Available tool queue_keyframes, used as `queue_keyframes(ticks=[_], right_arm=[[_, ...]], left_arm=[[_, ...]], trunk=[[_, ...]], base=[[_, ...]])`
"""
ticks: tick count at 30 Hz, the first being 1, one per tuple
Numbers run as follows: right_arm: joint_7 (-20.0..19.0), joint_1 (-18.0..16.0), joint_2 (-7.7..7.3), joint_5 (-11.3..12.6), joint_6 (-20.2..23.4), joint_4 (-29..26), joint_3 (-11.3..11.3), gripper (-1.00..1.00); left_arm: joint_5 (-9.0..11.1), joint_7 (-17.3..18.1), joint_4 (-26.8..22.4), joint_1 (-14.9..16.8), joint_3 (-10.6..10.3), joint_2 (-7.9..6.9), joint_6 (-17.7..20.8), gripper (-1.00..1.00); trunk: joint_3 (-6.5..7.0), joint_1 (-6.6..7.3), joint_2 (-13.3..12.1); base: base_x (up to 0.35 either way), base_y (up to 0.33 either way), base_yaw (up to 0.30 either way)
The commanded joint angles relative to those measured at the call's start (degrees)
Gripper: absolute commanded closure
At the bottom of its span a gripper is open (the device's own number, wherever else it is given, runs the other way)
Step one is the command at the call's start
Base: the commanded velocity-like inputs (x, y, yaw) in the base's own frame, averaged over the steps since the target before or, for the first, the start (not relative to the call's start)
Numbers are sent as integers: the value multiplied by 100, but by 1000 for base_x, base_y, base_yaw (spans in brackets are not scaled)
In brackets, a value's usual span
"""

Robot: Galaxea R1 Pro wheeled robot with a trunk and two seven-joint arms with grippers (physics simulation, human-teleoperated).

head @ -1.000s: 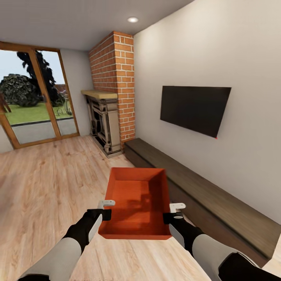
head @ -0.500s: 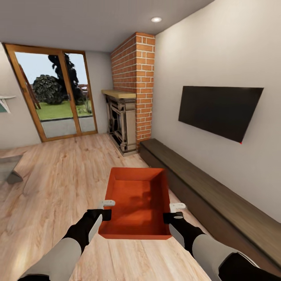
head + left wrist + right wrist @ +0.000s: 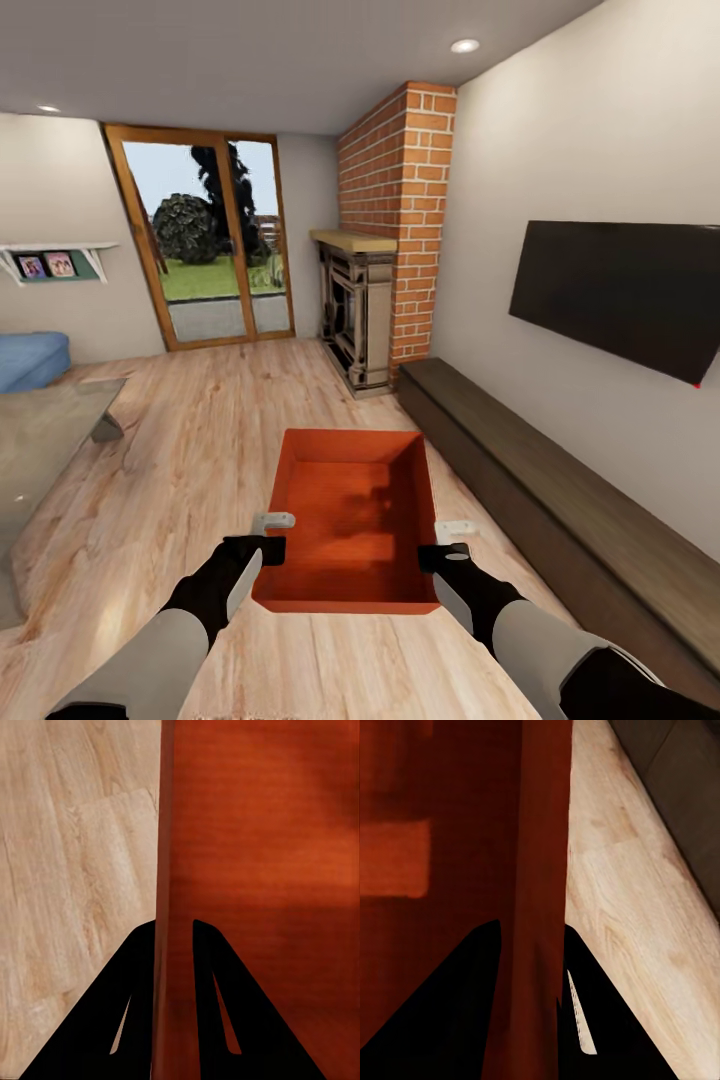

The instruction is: Move the two storage containers from the living room to the garage. In the garage, place one container on the floor and stack the other container on top of it (either order is fine).

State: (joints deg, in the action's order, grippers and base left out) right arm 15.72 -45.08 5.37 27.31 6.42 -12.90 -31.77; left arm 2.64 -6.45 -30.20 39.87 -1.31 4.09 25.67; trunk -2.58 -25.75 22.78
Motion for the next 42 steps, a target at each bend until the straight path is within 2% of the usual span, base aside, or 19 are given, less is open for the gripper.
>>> queue_keyframes(ticks=[1, 42], right_arm=[[11, 0, -1, 143, 32, 7, -119, 100], [11, 0, -1, 143, 34, 6, -119, 100]], left_arm=[[-112, -66, -232, 8, 17, 3, 8, 100], [-115, -67, -232, 7, 26, 4, 8, 100]], trunk=[[-14, -4, 14], [-14, -4, 14]], base=[[0, 0, 300], [0, 0, 300]])
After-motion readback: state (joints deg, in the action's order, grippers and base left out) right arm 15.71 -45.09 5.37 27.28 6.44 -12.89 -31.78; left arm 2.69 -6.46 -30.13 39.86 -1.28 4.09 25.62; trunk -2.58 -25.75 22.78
